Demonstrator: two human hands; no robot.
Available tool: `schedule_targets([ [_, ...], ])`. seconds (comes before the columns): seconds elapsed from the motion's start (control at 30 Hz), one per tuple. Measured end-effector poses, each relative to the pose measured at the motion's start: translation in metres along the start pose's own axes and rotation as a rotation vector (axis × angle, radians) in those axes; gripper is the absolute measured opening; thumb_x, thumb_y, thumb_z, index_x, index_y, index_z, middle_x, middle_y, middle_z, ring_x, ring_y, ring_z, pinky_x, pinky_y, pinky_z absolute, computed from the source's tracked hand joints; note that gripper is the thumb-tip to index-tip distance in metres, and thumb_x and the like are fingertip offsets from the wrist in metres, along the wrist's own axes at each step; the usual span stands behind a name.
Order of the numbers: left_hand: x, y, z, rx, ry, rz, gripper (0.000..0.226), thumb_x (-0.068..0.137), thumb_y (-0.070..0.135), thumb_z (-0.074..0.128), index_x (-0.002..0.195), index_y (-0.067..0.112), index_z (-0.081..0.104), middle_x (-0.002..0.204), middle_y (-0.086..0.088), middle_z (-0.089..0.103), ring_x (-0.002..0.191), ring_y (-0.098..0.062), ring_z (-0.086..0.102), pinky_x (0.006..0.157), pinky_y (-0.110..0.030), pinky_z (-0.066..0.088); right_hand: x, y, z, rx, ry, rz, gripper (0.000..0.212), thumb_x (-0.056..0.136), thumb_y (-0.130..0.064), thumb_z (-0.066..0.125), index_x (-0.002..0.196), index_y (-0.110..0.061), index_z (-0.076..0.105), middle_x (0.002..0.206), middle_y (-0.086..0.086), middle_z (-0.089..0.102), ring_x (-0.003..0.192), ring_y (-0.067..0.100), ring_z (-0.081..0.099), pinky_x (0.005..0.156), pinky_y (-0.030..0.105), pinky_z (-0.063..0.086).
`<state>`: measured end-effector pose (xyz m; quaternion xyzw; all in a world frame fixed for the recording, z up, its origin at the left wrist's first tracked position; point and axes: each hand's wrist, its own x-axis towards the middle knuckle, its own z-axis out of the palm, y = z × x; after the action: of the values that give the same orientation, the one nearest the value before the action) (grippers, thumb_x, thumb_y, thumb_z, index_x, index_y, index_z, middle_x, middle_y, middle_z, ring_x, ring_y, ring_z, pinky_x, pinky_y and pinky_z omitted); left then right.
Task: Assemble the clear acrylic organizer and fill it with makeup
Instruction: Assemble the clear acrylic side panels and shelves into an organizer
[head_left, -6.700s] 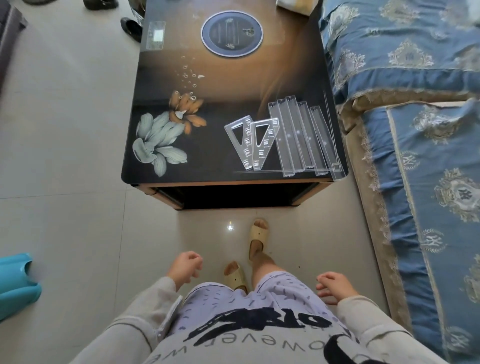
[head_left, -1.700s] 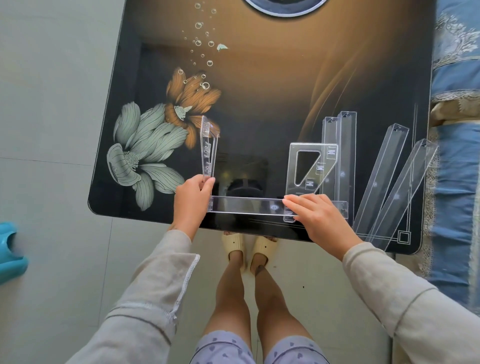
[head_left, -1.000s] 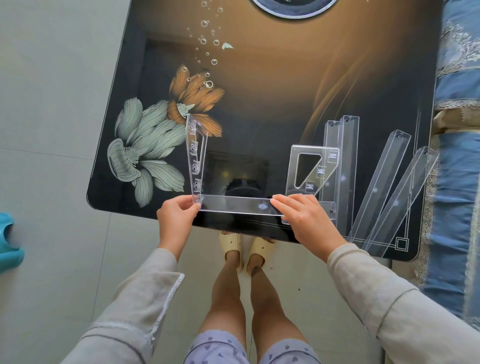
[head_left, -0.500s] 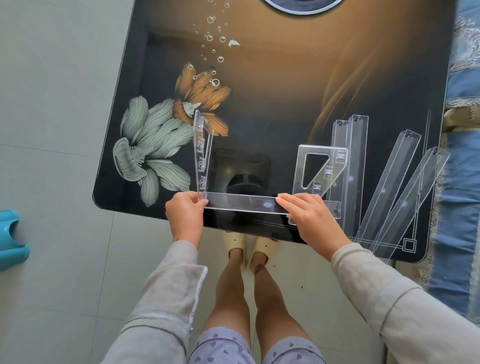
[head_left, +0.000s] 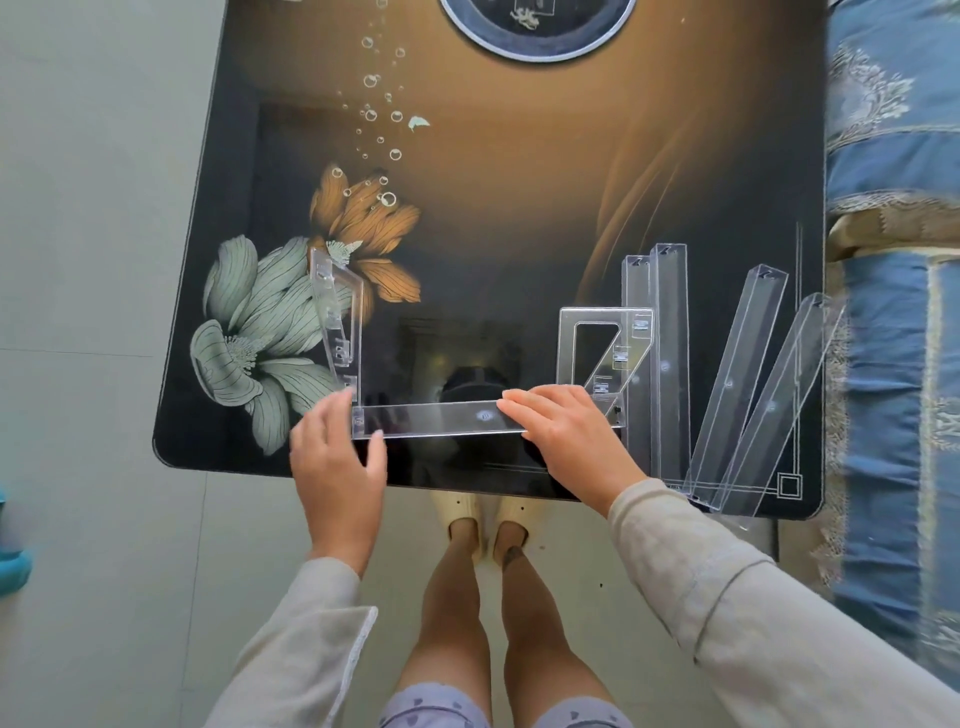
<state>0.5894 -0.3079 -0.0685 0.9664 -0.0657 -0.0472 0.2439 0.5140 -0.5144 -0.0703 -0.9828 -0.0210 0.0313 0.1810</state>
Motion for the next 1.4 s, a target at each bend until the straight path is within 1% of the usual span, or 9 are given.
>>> schedule_targets([
  [0.13,-0.006,0.025,0.016,0.270,-0.193,0.517,0.058,0.052,0.014,0.085,0.107,0.007,0.067,0.109,-0.013,0.069,0.105,-0.034,0.064,0.098,-0.052,0.044,0.005,-0.006,0.000,0.043,-0.009,0.009,0.048,0.058,-0.004,0.085,0.103,-0.010,0.068,0.102,0.004,0.073,0.087,0.022,0.070,0.076,0.034,0.056],
  [0.4,0.010,0.051,0.044,0.103,-0.458,0.434,0.041,0.073,0.019,0.075,0.112,0.013,0.063,0.104,-0.004,0.070,0.106,-0.024,0.062,0.110,-0.046,0.031,0.007,-0.018,0.001,0.170,0.042,0.157,0.035,0.068,-0.006,0.078,0.101,-0.005,0.066,0.100,0.009,0.071,0.098,0.026,0.067,0.088,0.035,0.050],
  [0.57,0.010,0.034,0.033,0.132,-0.415,0.506,0.039,0.058,0.012,0.085,0.094,0.010,0.070,0.086,-0.005,0.073,0.085,-0.026,0.069,0.094,-0.049,0.046,-0.022,-0.022,-0.009,0.503,0.348,0.840,0.014,0.088,-0.008,0.056,0.099,-0.011,0.063,0.085,-0.004,0.063,0.084,0.014,0.061,0.080,0.027,0.052],
  [0.7,0.008,0.026,0.032,0.178,-0.420,0.496,0.038,0.057,0.011,0.086,0.092,0.011,0.070,0.085,-0.005,0.073,0.086,-0.027,0.069,0.095,-0.050,0.046,-0.032,-0.015,-0.003,0.719,0.280,1.320,0.017,0.089,-0.008,0.049,0.101,-0.005,0.060,0.061,-0.004,0.059,0.062,0.024,0.061,0.065,0.042,0.057],
  [0.77,0.008,0.025,0.033,0.181,-0.433,0.477,0.035,0.063,0.012,0.082,0.096,0.011,0.070,0.091,-0.006,0.072,0.093,-0.027,0.067,0.100,-0.049,0.042,-0.025,-0.010,0.001,0.809,0.221,1.418,0.024,0.090,-0.010,0.048,0.113,-0.006,0.054,0.070,0.007,0.064,0.050,0.017,0.056,0.048,0.031,0.056],
  [0.83,0.009,0.025,0.035,0.176,-0.448,0.456,0.033,0.071,0.014,0.077,0.103,0.012,0.068,0.099,-0.006,0.071,0.101,-0.027,0.064,0.105,-0.047,0.037,-0.015,-0.006,0.005,0.816,0.198,1.441,0.030,0.090,-0.015,0.050,0.120,-0.010,0.048,0.086,0.015,0.066,0.050,0.016,0.056,0.039,0.023,0.052],
  [0.93,0.009,0.027,0.037,0.185,-0.440,0.460,0.034,0.073,0.015,0.075,0.106,0.012,0.067,0.102,-0.007,0.070,0.104,-0.028,0.062,0.107,-0.048,0.035,-0.005,0.001,0.011,0.745,0.193,1.451,0.028,0.090,-0.020,0.053,0.116,-0.008,0.050,0.098,0.018,0.066,0.079,0.028,0.061,0.073,0.037,0.055],
  [1.13,0.004,0.041,0.044,0.176,-0.454,0.535,0.043,0.067,0.020,0.080,0.108,0.014,0.067,0.098,-0.004,0.072,0.100,-0.026,0.065,0.103,-0.050,0.039,-0.010,0.003,0.012,0.726,0.251,1.414,0.017,0.086,-0.017,0.061,0.096,-0.005,0.063,0.075,0.005,0.061,0.082,0.022,0.055,0.078,0.029,0.044],
  [1.4,0.001,0.052,0.052,0.095,-0.451,0.586,0.043,0.062,0.014,0.083,0.104,0.014,0.070,0.091,-0.003,0.074,0.087,-0.023,0.069,0.099,-0.049,0.043,-0.026,0.003,0.002,0.750,0.281,1.175,0.010,0.087,-0.009,0.058,0.078,-0.012,0.060,0.068,0.007,0.061,0.053,0.009,0.057,0.047,0.010,0.053],
])
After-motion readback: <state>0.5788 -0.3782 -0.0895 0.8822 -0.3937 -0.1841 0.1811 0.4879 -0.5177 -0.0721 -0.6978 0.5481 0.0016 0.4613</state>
